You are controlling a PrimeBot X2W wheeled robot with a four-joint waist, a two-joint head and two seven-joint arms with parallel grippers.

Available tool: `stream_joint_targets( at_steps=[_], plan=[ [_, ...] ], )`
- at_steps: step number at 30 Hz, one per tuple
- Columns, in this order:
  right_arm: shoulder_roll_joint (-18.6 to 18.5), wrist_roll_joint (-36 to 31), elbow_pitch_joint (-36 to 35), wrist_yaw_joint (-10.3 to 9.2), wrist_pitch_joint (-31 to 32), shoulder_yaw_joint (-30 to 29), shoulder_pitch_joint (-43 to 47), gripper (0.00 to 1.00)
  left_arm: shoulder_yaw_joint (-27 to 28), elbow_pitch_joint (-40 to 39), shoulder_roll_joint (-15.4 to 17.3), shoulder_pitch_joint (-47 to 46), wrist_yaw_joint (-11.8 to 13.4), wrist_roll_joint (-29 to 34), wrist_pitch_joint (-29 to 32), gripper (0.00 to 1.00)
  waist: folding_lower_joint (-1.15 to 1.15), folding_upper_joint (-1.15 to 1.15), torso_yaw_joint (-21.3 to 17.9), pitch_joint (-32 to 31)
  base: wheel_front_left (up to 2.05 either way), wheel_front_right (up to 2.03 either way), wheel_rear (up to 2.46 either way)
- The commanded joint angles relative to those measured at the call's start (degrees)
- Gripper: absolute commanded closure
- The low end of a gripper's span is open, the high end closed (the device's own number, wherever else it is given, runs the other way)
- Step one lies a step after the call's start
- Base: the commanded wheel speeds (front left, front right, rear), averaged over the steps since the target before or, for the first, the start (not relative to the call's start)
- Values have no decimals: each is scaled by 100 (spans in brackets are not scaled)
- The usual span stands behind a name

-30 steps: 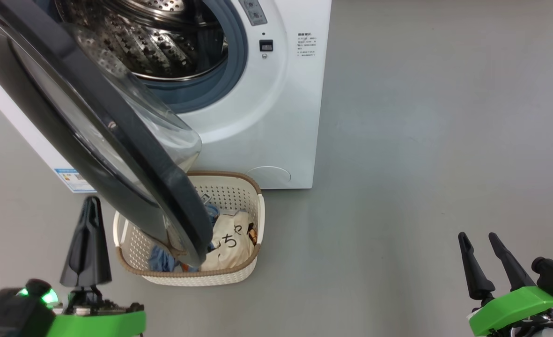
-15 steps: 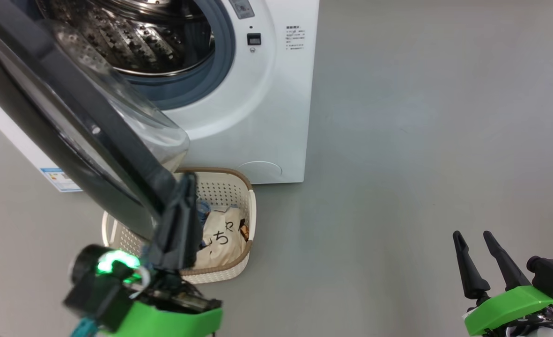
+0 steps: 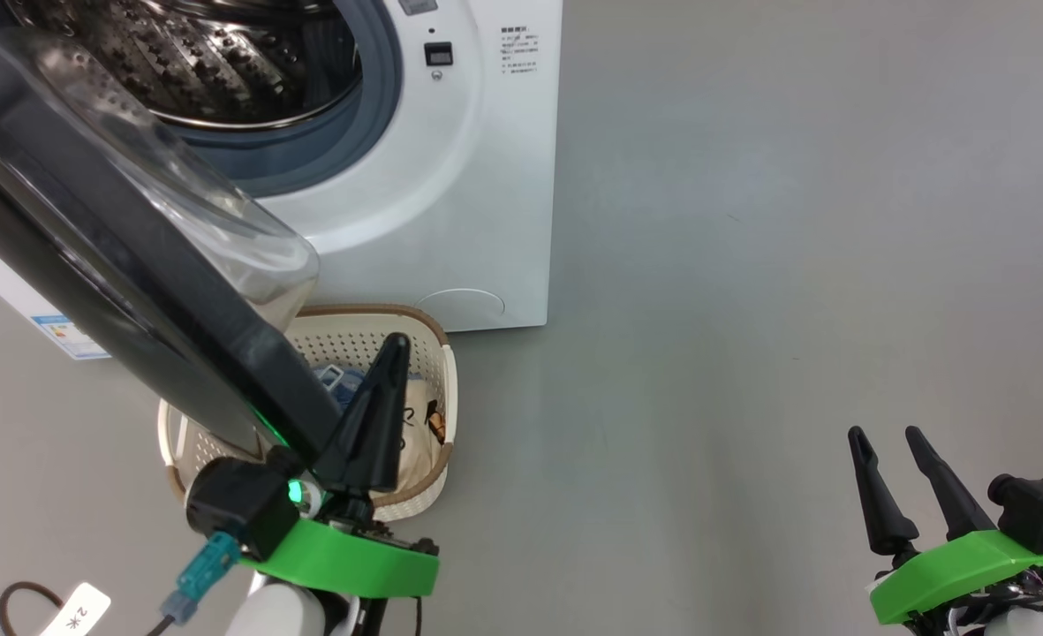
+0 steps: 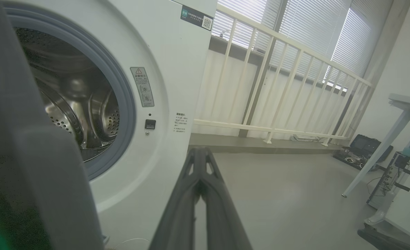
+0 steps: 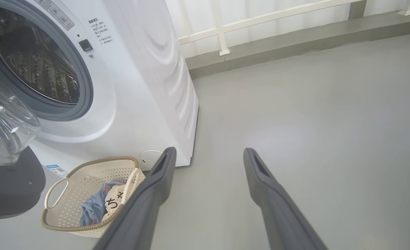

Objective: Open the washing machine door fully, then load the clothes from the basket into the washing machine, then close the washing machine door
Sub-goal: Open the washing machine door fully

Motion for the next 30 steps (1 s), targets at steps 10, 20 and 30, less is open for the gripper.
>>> stream_joint_targets(
  at_steps=[10, 20, 30],
  plan=[
    [-71, -71, -169, 32, -70, 71, -147, 0, 478, 354, 29, -248, 105, -77, -36, 100, 0, 0, -9, -45, 0, 0, 0],
    [-82, -82, -221, 32, -70, 88, -146, 0, 647, 604, 29, -197, 102, -136, -37, 100, 0, 0, 39, -95, 0, 0, 0],
    [-97, -91, -269, 32, -70, 77, -156, 0, 798, 734, 28, -133, 94, -152, -37, 100, 0, 0, 89, -79, 0, 0, 0]
  ],
)
